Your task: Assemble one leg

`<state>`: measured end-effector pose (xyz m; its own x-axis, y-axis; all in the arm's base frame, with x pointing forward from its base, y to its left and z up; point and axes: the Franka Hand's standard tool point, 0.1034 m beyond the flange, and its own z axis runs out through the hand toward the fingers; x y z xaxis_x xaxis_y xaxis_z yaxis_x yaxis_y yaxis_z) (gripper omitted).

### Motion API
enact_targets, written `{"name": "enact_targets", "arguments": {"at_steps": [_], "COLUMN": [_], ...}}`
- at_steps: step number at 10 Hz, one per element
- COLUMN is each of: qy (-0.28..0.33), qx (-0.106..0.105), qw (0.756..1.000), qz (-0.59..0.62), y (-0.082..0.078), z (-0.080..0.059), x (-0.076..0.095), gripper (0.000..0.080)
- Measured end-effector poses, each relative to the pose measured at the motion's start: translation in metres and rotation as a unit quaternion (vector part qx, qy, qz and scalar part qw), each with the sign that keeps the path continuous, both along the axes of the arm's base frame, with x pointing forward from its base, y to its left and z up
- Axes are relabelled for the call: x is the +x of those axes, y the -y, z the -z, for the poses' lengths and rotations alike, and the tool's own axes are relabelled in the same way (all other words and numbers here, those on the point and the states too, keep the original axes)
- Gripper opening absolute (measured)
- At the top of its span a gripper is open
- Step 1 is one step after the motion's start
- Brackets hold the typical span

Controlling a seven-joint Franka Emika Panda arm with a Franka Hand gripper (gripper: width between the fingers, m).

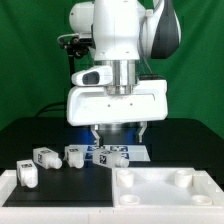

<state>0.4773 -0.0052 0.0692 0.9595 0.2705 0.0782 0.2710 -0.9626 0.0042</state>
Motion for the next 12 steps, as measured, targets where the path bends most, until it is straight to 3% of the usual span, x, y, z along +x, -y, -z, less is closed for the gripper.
{"name": "enact_targets", "arguments": {"at_steps": [3, 5, 9, 12], "qy": [0.002, 0.008, 0.004, -0.017], "qx": [-0.013, -0.019, -0.017, -0.019], "qw": [0.989, 0.988, 0.988, 0.991], "qz": [-0.146, -0.154, -0.153, -0.132], "y": [-0.002, 0.002, 0.001, 0.003], "z": [0.011, 0.019, 0.019, 0.050], "x": [-0.019, -0.032, -0.031, -0.049], "gripper": [0.0649, 0.0649, 0.0649, 0.0649]}}
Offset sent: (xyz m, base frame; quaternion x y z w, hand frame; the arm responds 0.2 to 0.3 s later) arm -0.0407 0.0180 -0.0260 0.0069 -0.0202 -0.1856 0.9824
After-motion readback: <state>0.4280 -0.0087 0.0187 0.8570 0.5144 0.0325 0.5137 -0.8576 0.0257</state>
